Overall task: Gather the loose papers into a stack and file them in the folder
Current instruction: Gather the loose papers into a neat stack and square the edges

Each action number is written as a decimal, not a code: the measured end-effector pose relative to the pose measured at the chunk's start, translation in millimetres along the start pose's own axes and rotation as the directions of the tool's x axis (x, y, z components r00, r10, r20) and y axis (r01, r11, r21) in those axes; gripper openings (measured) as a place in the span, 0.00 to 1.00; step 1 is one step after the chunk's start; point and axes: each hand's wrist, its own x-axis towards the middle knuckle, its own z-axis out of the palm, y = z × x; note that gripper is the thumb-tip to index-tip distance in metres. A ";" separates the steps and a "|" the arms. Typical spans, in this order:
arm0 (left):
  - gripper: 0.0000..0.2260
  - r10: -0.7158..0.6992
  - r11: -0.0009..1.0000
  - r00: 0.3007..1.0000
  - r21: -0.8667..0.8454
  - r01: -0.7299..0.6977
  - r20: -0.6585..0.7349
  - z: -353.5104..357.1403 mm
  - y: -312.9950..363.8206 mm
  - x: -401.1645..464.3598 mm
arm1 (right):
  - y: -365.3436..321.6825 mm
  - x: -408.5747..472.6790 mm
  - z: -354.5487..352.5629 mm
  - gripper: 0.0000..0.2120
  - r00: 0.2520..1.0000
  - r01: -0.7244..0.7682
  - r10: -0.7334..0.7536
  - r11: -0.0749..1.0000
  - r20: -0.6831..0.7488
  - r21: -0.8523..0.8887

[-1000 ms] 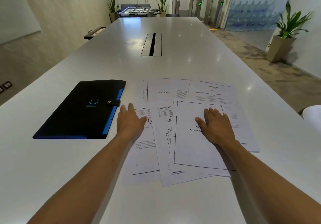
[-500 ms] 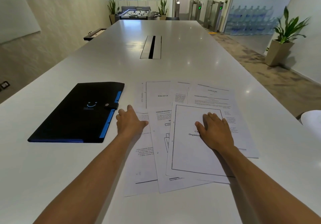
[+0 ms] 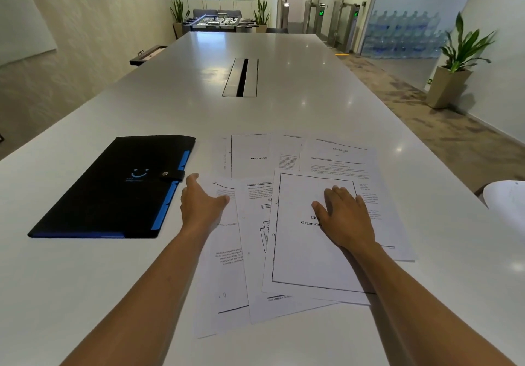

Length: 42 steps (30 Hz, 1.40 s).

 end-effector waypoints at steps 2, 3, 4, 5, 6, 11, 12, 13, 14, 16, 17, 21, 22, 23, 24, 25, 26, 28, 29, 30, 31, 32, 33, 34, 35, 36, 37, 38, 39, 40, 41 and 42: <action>0.35 0.042 0.999 0.999 -0.017 -0.043 -0.024 3.5 2.0 -3.3 | -0.3 0.2 -0.5 0.30 1.000 -0.004 0.003 1.000 0.002 0.005; 0.32 0.069 0.997 0.996 -0.019 -0.070 -0.053 5.1 3.9 -4.8 | -0.3 0.3 -0.9 0.30 1.000 -0.004 0.004 1.000 0.003 0.005; 0.30 0.090 0.995 0.993 -0.023 -0.092 -0.080 6.6 5.7 -5.9 | -0.5 0.6 -1.3 0.30 1.000 -0.004 0.004 1.000 0.004 0.003; 0.29 0.098 0.994 0.991 -0.035 -0.101 -0.091 8.0 7.1 -6.0 | -0.9 0.8 -1.5 0.30 1.000 -0.002 0.002 1.000 0.006 0.004; 0.29 0.092 0.994 0.993 -0.052 -0.096 -0.078 9.4 8.1 -5.5 | -2.1 1.3 -1.5 0.29 1.000 -0.001 0.001 1.000 0.009 0.009; 0.32 0.091 0.990 0.988 -0.123 -0.076 0.122 18.3 12.7 -3.3 | -14.2 3.2 -0.7 0.27 0.999 0.035 -0.036 0.998 0.027 0.045; 0.33 0.097 0.988 0.985 -0.130 -0.078 0.146 20.2 12.7 -3.6 | -17.3 3.2 0.0 0.27 0.998 0.050 -0.051 0.998 0.029 0.044; 0.34 0.093 0.988 0.982 -0.141 -0.070 0.164 21.4 12.6 -3.4 | -20.4 3.3 0.6 0.26 0.998 0.061 -0.062 0.997 0.031 0.045; 0.35 0.080 0.988 0.981 -0.147 -0.054 0.177 21.8 12.2 -2.9 | -23.7 3.5 1.2 0.26 0.997 0.067 -0.069 0.997 0.034 0.049; 0.37 0.048 0.988 0.979 -0.154 -0.017 0.198 20.8 10.2 -0.8 | -30.7 3.7 3.0 0.26 0.996 0.073 -0.075 0.996 0.046 0.059; 0.38 0.034 0.987 0.978 -0.163 0.000 0.205 19.5 8.9 0.5 | -34.5 3.8 4.0 0.26 0.996 0.076 -0.079 0.995 0.050 0.064; 0.40 0.002 0.984 0.985 -0.178 0.029 0.171 12.0 6.0 5.0 | -49.0 4.2 6.7 0.28 0.992 0.094 -0.100 0.993 0.075 0.075; 0.40 -0.002 0.982 0.988 -0.184 0.032 0.157 9.7 5.8 5.5 | -50.4 3.9 6.9 0.28 0.992 0.094 -0.099 0.993 0.072 0.073; 0.41 -0.013 0.977 0.988 -0.207 0.045 0.152 7.0 5.8 6.0 | -50.4 3.6 6.4 0.28 0.994 0.087 -0.091 0.994 0.058 0.069; 0.41 -0.030 0.968 0.987 -0.240 0.068 0.158 3.7 6.0 6.9 | -49.0 3.7 5.3 0.29 0.997 0.070 -0.073 0.995 0.035 0.067; 0.41 -0.059 0.956 0.982 -0.273 0.107 0.179 0.0 5.4 7.9 | -46.6 4.6 3.6 0.30 0.999 0.042 -0.043 0.997 0.013 0.067; 0.39 -0.096 0.940 0.973 -0.303 0.159 0.211 -4.0 5.0 8.6 | -43.4 5.8 1.7 0.30 1.000 0.006 -0.006 0.998 0.002 0.067; 0.35 -0.160 0.907 0.944 -0.335 0.256 0.290 -10.5 3.4 8.2 | -36.8 8.3 -1.2 0.31 0.998 -0.057 0.055 0.996 0.027 0.071; 0.33 -0.164 0.905 0.931 -0.325 0.274 0.327 -12.1 2.7 6.3 | -34.8 8.8 -1.6 0.32 0.996 -0.070 0.066 0.995 0.052 0.075; 0.32 -0.151 0.912 0.921 -0.308 0.270 0.360 -12.6 2.3 3.9 | -34.2 8.7 -1.1 0.33 0.995 -0.067 0.061 0.995 0.075 0.078; 0.30 -0.126 0.921 0.911 -0.295 0.254 0.393 -11.6 1.6 1.8 | -35.2 8.0 0.0 0.34 0.995 -0.052 0.045 0.996 0.091 0.078; 0.27 -0.096 0.928 0.903 -0.290 0.233 0.419 -9.1 1.3 -0.1 | -37.6 6.9 1.5 0.35 0.995 -0.034 0.027 0.996 0.101 0.077; 0.25 -0.068 0.934 0.897 -0.288 0.211 0.437 -5.8 0.7 -1.9 | -40.9 5.5 3.1 0.35 0.995 -0.019 0.011 0.997 0.104 0.077; 0.23 -0.046 0.942 0.896 -0.280 0.186 0.442 -2.0 0.9 -4.4 | -44.7 4.4 4.8 0.36 0.995 -0.008 0.000 0.997 0.103 0.079; 0.23 -0.035 0.952 0.903 -0.262 0.161 0.428 1.7 1.6 -7.4 | -48.7 3.3 6.4 0.36 0.995 -0.002 -0.007 0.997 0.103 0.082; 0.23 -0.030 0.962 0.915 -0.238 0.136 0.403 5.2 2.7 -10.3 | -52.9 2.5 7.6 0.36 0.994 0.004 -0.013 0.996 0.105 0.086; 0.23 -0.023 0.968 0.925 -0.225 0.116 0.379 8.4 3.5 -12.4 | -57.2 1.5 8.6 0.35 0.994 0.012 -0.021 0.996 0.106 0.086; 0.23 -0.014 0.967 0.930 -0.231 0.106 0.367 11.3 3.7 -13.8 | -61.4 0.4 9.6 0.35 0.994 0.021 -0.030 0.997 0.104 0.080; 0.23 -0.010 0.963 0.930 -0.247 0.108 0.368 13.7 3.9 -14.7 | -65.2 -0.6 10.6 0.35 0.994 0.030 -0.038 0.997 0.100 0.073; 0.23 -0.010 0.960 0.929 -0.258 0.113 0.371 15.3 3.7 -15.0 | -69.1 -1.5 11.4 0.35 0.995 0.035 -0.041 0.997 0.096 0.070; 0.24 -0.010 0.960 0.927 -0.257 0.114 0.374 16.3 3.9 -15.2 | -72.7 -1.9 11.6 0.35 0.995 0.034 -0.041 0.996 0.093 0.077; 0.25 -0.010 0.962 0.925 -0.247 0.112 0.380 16.8 4.2 -15.5 | -76.2 -2.4 11.6 0.35 0.995 0.032 -0.040 0.995 0.091 0.090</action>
